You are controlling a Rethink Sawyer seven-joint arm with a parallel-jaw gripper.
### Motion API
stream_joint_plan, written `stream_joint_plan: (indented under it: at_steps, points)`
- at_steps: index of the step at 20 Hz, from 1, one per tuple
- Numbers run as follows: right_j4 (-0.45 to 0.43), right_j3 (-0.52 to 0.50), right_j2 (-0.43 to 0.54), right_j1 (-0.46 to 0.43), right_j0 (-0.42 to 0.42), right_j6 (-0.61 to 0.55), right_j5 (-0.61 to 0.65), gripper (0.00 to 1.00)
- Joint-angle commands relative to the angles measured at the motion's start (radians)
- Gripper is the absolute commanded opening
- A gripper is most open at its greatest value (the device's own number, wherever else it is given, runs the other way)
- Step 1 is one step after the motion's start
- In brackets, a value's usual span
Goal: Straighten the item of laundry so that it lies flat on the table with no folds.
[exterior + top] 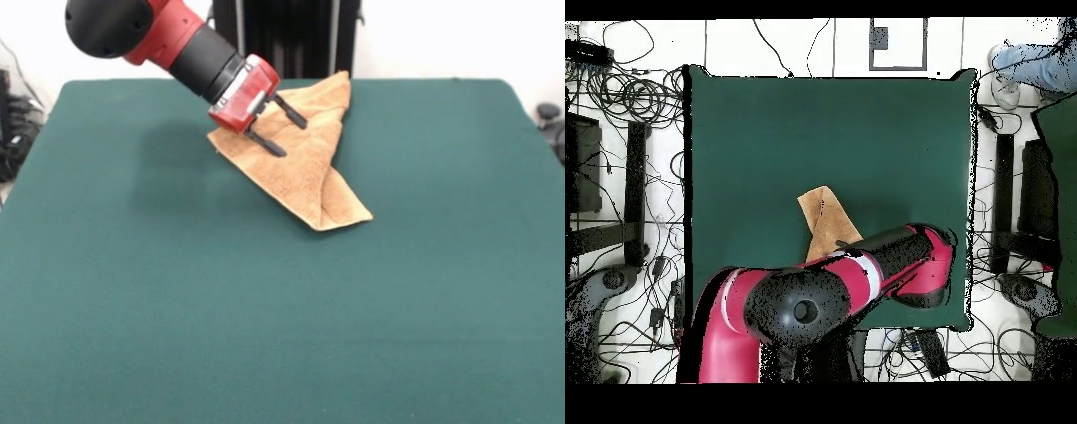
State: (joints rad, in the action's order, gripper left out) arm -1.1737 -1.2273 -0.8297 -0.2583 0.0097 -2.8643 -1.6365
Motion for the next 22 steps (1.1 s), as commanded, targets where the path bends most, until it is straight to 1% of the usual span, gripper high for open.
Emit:
stream_joint_plan:
  at_steps: [1, 8, 12, 13, 15, 16, 18, 19, 22]
  points:
    - [0.070, 0.016, 0.115, -0.104, 0.039, 0.017, 0.355, 1.00]
    - [0.072, 0.026, 0.116, -0.114, 0.036, 0.028, 0.359, 1.00]
    - [0.057, 0.034, 0.114, -0.122, 0.042, 0.000, 0.357, 1.00]
    - [0.036, 0.046, 0.115, -0.133, 0.045, -0.043, 0.349, 1.00]
    - [0.005, 0.068, 0.119, -0.149, 0.049, -0.096, 0.333, 1.00]
    - [0.000, 0.074, 0.120, -0.153, 0.048, -0.104, 0.329, 1.00]
    - [-0.033, 0.096, 0.120, -0.168, 0.053, -0.165, 0.313, 1.00]
    - [-0.074, 0.116, 0.115, -0.185, 0.064, -0.263, 0.300, 1.00]
    - [-0.147, 0.143, 0.083, -0.221, 0.100, -0.458, 0.302, 1.00]
